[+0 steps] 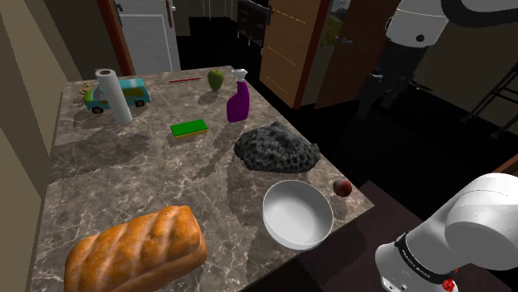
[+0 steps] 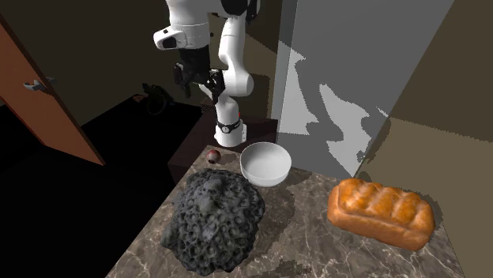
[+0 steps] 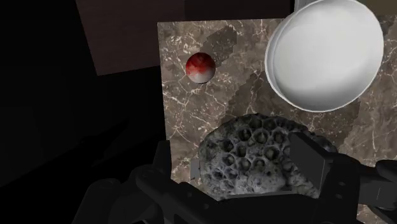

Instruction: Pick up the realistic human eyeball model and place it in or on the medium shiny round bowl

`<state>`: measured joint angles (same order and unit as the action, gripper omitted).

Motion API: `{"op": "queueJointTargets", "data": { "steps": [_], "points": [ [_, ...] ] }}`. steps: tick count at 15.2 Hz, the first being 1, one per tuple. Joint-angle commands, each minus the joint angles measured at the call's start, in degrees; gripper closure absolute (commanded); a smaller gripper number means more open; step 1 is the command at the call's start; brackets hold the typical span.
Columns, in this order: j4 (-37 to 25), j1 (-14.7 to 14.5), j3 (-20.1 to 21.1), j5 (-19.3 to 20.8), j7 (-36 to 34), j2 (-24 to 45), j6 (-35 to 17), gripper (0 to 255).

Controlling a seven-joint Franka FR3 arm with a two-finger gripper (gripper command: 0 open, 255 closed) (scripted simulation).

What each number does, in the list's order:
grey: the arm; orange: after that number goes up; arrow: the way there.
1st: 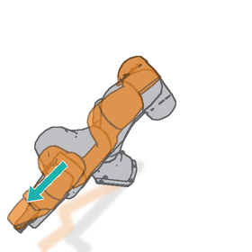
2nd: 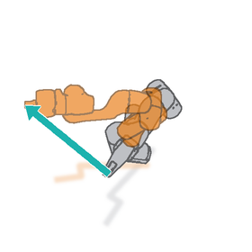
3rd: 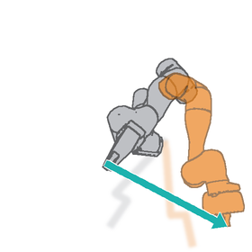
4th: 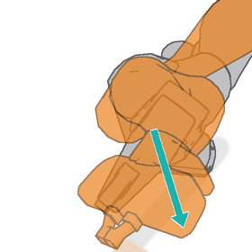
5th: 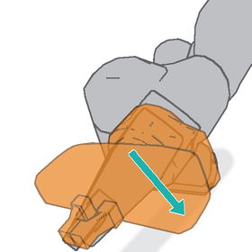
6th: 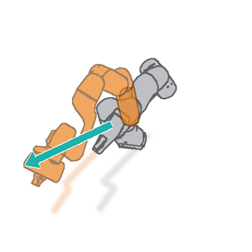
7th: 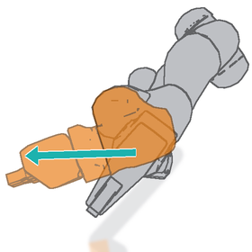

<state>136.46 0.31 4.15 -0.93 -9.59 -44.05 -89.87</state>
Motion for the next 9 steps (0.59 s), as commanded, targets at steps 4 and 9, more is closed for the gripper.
{"op": "queueJointTargets", "data": {
  "steps": [4, 9],
  "points": [
    [6.35, -0.28, 0.97, 0.29, -0.47, -1.17, -4.69, 0],
    [16.07, -0.73, 2.67, 0.72, -1.44, -1.74, -12.97, 0]
  ]
}}
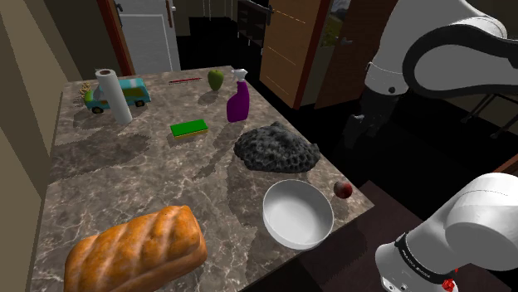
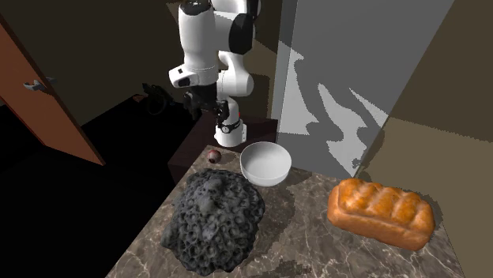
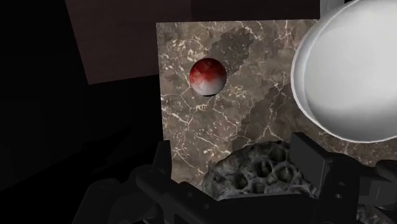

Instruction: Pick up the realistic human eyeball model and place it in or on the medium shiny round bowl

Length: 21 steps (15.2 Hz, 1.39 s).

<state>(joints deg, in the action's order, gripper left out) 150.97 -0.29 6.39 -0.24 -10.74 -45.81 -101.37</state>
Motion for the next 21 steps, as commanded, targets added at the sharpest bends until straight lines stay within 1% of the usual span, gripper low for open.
{"op": "queueJointTargets", "data": {
  "steps": [1, 6, 11, 18, 19, 21],
  "points": [
    [3.36, -0.21, 0.77, 0.13, -0.53, 0.16, -3.24, 0],
    [11.68, -0.49, 2.68, 0.69, -1.95, 2.42, -12.87, 0],
    [18.44, -0.08, 4.96, 1.81, -4.06, 8.20, -24.41, 0],
    [21.44, 1.13, 5.53, 2.88, -4.83, 13.17, -32.34, 0],
    [22.02, 1.53, 5.68, 3.23, -5.05, 14.56, -34.32, 0],
    [22.02, 1.52, 5.68, 3.23, -5.04, 14.56, -34.32, 0]
  ]
}}
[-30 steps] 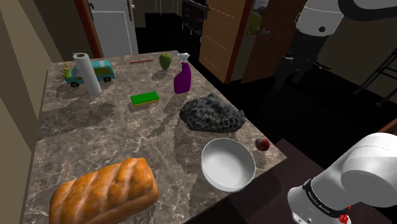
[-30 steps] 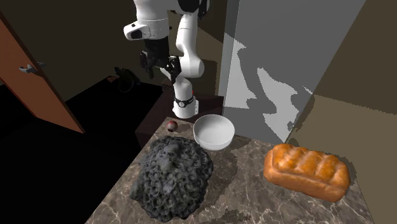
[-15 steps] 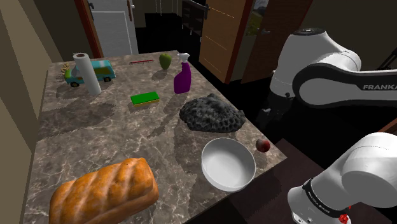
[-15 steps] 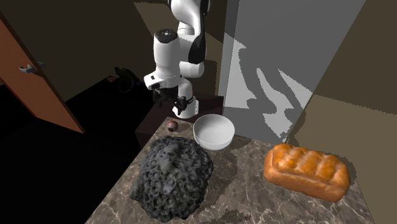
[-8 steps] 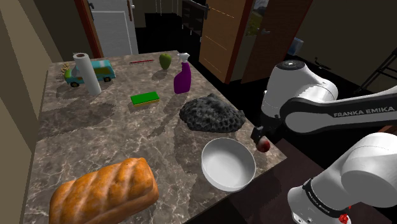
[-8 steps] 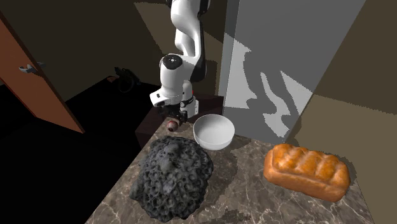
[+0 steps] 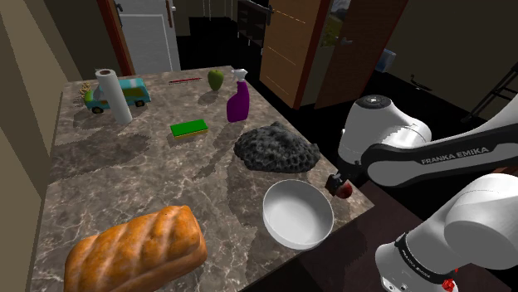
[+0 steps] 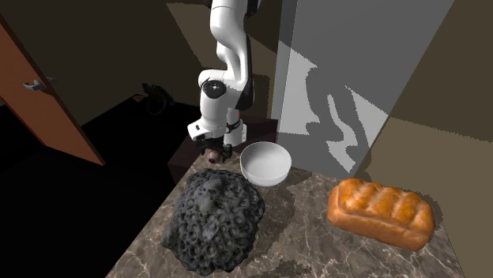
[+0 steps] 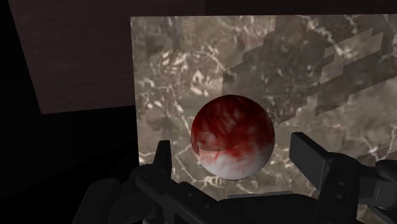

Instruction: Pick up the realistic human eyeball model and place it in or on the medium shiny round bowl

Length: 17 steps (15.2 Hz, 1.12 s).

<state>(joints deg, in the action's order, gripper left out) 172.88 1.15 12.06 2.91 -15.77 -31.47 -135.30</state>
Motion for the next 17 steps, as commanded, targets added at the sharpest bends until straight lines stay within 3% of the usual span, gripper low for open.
{"op": "queueJointTargets", "data": {
  "steps": [1, 6, 7, 17],
  "points": [
    [0.11, 0.08, 0.01, 0.07, -0.02, 0.22, -0.39, 0],
    [0.11, 0.08, 0.01, 0.07, -0.02, 0.22, -0.38, 0],
    [0.11, 0.08, 0.01, 0.07, -0.02, 0.22, -0.38, 255],
    [-0.15, -0.11, -0.17, -0.11, 0.24, -0.83, 0.92, 255]
  ]
}}
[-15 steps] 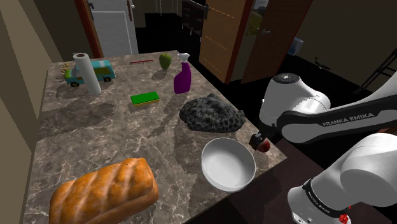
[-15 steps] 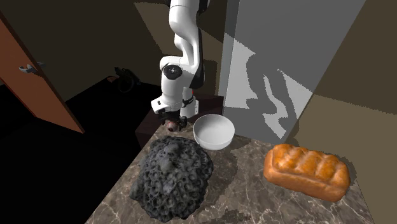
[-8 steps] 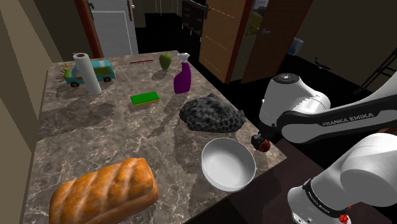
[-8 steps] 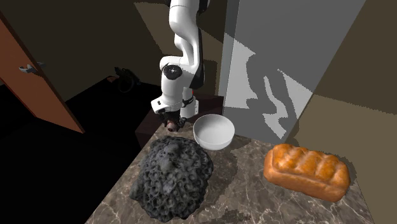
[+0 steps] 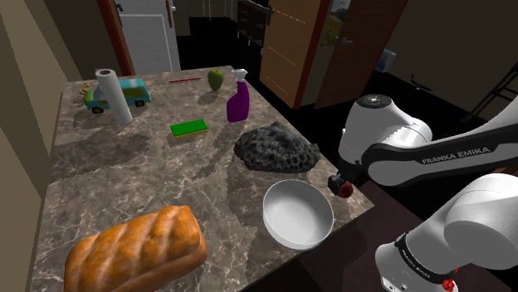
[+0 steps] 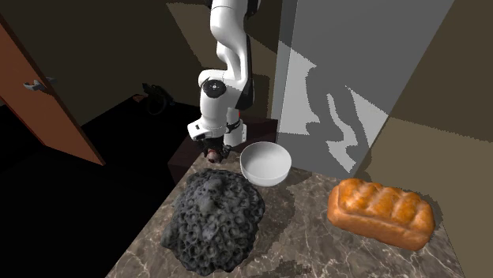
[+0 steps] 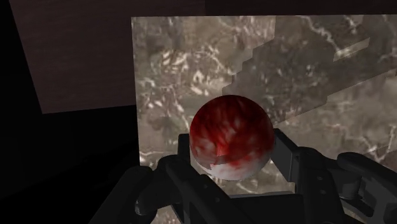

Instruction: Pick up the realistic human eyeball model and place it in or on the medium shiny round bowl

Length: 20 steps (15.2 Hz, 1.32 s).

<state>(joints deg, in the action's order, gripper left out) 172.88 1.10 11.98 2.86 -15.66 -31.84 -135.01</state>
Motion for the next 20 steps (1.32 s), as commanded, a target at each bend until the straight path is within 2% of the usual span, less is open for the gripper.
{"op": "queueJointTargets", "data": {
  "steps": [1, 10, 20],
  "points": [
    [-0.43, -0.24, -0.27, -0.22, 0.38, -1.47, 1.91, 255],
    [-3.81, -1.18, -1.54, -0.93, 2.14, -9.00, 12.74, 255],
    [-9.05, -1.44, -2.55, -0.94, 3.54, -14.21, 23.11, 255]
  ]
}}
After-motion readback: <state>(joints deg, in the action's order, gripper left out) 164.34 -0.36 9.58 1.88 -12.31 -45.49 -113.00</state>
